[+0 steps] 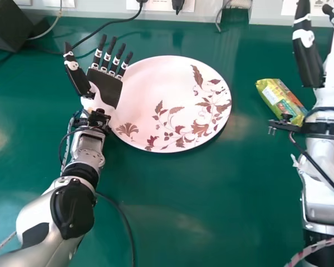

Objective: Pick up biscuit and place it in the plate

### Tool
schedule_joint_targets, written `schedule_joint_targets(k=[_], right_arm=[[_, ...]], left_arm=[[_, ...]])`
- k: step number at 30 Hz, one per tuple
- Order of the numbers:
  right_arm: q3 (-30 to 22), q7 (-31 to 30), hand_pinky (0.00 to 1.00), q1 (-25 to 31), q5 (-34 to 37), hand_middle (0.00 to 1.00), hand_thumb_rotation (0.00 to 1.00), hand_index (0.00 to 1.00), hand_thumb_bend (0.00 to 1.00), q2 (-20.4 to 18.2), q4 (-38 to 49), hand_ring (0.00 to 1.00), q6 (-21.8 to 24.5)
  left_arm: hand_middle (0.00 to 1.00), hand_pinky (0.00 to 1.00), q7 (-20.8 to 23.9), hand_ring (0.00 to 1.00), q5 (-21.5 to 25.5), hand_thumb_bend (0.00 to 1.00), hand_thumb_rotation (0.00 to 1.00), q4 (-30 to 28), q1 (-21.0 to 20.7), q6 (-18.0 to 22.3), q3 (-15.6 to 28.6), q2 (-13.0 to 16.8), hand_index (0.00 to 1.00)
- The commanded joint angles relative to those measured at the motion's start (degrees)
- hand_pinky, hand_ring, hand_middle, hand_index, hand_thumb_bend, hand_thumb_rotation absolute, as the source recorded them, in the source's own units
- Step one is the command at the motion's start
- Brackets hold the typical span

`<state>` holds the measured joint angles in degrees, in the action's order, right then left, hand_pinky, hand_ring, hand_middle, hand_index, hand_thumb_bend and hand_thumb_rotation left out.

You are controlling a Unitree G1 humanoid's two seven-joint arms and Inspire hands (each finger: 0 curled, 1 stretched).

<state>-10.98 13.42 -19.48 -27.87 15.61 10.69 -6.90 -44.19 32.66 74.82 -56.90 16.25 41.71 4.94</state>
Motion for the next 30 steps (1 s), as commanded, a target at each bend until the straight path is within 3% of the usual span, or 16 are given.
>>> schedule_joint_targets(k=[1,9,18,26,30], right_arm=[[0.33,1.0,0.92,0.79,-1.06,1.0,0.85,0.97,0.67,0.44,1.3,0.98,0.37],[1.26,2.15,0.94,1.39,-6.21,1.0,0.86,0.97,0.68,1.6,2.24,0.98,2.26],[3.43,0.83,0.91,2.23,-15.19,1.0,0.86,0.96,0.68,2.53,5.65,0.97,9.83],[5.02,-1.09,0.96,2.77,-18.43,1.0,0.89,0.97,0.68,3.18,7.86,1.0,14.01],[5.57,-1.6,0.96,3.06,-19.47,1.0,0.93,0.98,0.71,3.59,8.33,1.0,14.96]], left_arm=[[0.87,0.72,-0.02,0.81,-0.04,0.87,0.69,0.75,1.36,-0.11,-0.09,-0.11,0.92],[0.88,0.66,0.14,0.8,-0.16,0.87,0.69,0.77,1.39,0.07,-0.15,-0.12,0.93],[0.88,0.64,0.25,0.8,0.0,0.99,0.74,0.76,1.35,-0.27,-0.04,-0.1,0.97],[0.95,0.83,-1.74,0.9,0.31,1.0,0.7,0.7,1.4,-0.75,0.09,-0.12,1.0],[0.98,0.87,-1.74,0.92,0.14,1.0,0.68,0.65,1.42,-0.48,-0.03,-0.19,1.0]])
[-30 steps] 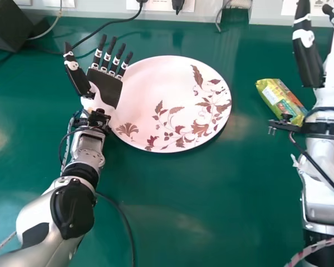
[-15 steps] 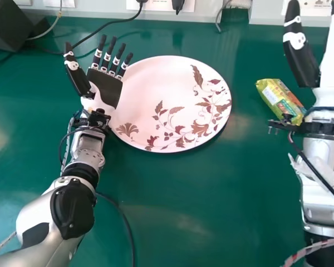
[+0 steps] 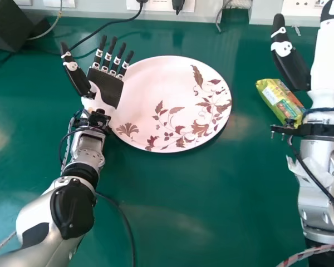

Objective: Pick up biscuit and place it in the plate

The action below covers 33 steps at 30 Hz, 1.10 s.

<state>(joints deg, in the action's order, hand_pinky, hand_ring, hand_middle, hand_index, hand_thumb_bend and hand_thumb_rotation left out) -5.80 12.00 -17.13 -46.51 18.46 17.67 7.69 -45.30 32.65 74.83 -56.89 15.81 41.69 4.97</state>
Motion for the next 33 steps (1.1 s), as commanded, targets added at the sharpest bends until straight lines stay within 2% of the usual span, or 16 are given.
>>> schedule_joint_targets(k=[1,6,8,15,21,27,33], right_arm=[[0.46,-0.3,0.96,0.76,-0.96,1.0,0.94,0.98,0.72,0.8,1.41,1.0,0.56],[0.88,-1.44,0.94,1.05,-1.93,1.0,0.96,0.98,0.8,0.91,2.19,1.0,2.04],[1.1,-2.01,0.96,1.19,-2.54,1.0,0.97,0.99,0.8,1.03,2.59,1.0,2.64],[1.9,-3.76,0.95,1.53,-4.79,1.0,1.0,0.98,0.84,2.12,3.25,1.0,4.12],[2.62,-5.69,0.96,1.17,-5.87,1.0,1.0,0.99,0.84,2.6,3.62,1.0,5.21],[3.22,-10.04,0.96,0.61,-6.9,1.0,1.0,0.99,0.83,3.45,4.61,1.0,7.49],[3.77,-15.46,0.98,-0.11,-9.38,1.0,1.0,1.0,0.82,5.15,6.12,1.0,10.11]], left_arm=[[0.98,0.87,-0.8,0.92,0.32,1.0,0.68,0.66,1.4,-0.28,0.11,-0.23,1.0],[1.0,0.88,-1.67,0.94,0.47,1.0,0.61,0.72,1.55,-0.33,0.28,-0.12,1.0],[1.0,0.89,-2.2,0.95,0.83,1.0,0.61,0.76,1.52,-0.82,0.56,-0.11,1.0],[1.0,0.92,-1.24,0.97,0.51,1.0,0.6,0.68,1.49,0.02,0.51,-0.36,1.0],[1.0,0.91,-1.94,0.97,0.83,1.0,0.62,0.71,1.5,-0.39,0.78,-0.37,1.0],[1.0,0.93,-2.19,0.97,0.61,1.0,0.59,0.69,1.53,-0.06,0.84,-0.41,1.0],[1.0,0.93,-2.93,0.95,0.78,1.0,0.62,0.72,1.57,-0.33,0.92,-0.38,1.0]])
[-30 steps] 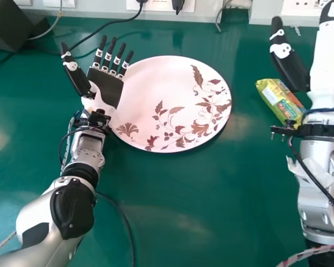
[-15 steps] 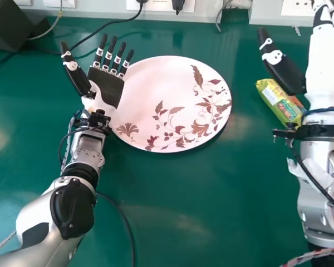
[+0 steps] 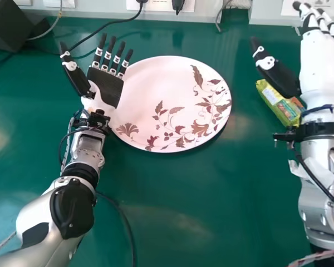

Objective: Pick up biscuit and place it in the plate

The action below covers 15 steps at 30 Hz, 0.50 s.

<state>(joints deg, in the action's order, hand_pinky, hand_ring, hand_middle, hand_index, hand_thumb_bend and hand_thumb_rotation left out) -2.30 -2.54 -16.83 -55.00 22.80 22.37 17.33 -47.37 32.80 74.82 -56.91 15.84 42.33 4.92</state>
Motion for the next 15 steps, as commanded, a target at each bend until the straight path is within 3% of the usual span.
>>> schedule_joint_targets(k=[1,15], right_arm=[[0.39,-1.9,0.98,-0.56,-1.37,1.0,1.0,1.0,0.82,1.15,1.65,1.0,0.92],[1.24,-13.24,0.99,-3.72,-6.63,1.0,1.0,1.0,0.83,5.06,2.54,1.0,4.09]], left_arm=[[1.0,0.93,-0.86,0.95,0.57,1.0,0.61,0.74,1.6,-0.42,0.24,-0.29,1.0],[0.99,0.89,-1.21,0.92,0.07,1.0,0.62,0.7,1.78,0.23,-0.1,-0.45,1.0]])
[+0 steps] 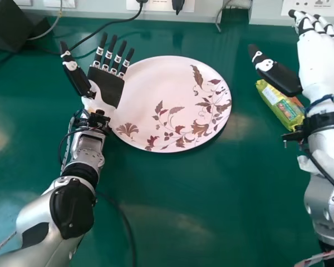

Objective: Pick up biscuit and place it in the plate

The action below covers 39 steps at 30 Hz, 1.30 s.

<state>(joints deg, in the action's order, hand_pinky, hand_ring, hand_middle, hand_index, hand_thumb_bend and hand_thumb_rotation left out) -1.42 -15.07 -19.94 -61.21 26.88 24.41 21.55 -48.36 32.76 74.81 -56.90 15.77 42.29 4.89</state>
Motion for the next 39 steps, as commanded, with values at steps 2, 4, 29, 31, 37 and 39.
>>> schedule_joint_targets(k=[2,4,29,31,37,39], right_arm=[[0.4,-1.71,0.99,-0.97,-0.41,1.0,1.0,1.0,0.83,1.83,-0.08,1.0,-0.41],[0.4,-2.59,0.98,-1.51,-0.13,1.0,1.0,1.0,0.82,2.33,-0.79,1.0,-0.35],[3.69,-12.91,1.0,-8.4,0.9,1.0,1.0,1.0,0.8,7.09,-11.26,1.0,0.78],[4.08,-13.33,1.0,-8.87,1.03,1.0,1.0,1.0,0.81,7.47,-12.24,1.0,0.82],[4.82,-13.6,1.0,-9.77,2.19,1.0,1.0,1.0,0.8,8.11,-14.96,1.0,0.51],[5.09,-13.62,1.0,-10.01,2.71,1.0,0.99,1.0,0.81,8.39,-15.86,1.0,0.37]], left_arm=[[0.99,0.89,0.14,0.92,0.15,1.0,0.62,0.69,1.71,0.47,-0.04,-0.57,1.0],[0.98,0.89,-0.17,0.91,0.15,1.0,0.61,0.7,1.74,0.69,-0.05,-0.59,1.0],[0.98,0.95,0.54,0.92,-0.03,1.0,0.55,0.69,1.68,1.03,-0.2,-0.67,1.0],[0.98,0.94,0.82,0.91,-0.06,1.0,0.55,0.68,1.66,1.01,-0.24,-0.71,0.99],[0.97,0.93,0.85,0.91,0.13,1.0,0.55,0.61,1.59,0.74,-0.15,-0.81,0.98],[0.98,0.93,0.57,0.91,0.4,1.0,0.55,0.6,1.53,0.36,0.03,-0.83,0.98]])
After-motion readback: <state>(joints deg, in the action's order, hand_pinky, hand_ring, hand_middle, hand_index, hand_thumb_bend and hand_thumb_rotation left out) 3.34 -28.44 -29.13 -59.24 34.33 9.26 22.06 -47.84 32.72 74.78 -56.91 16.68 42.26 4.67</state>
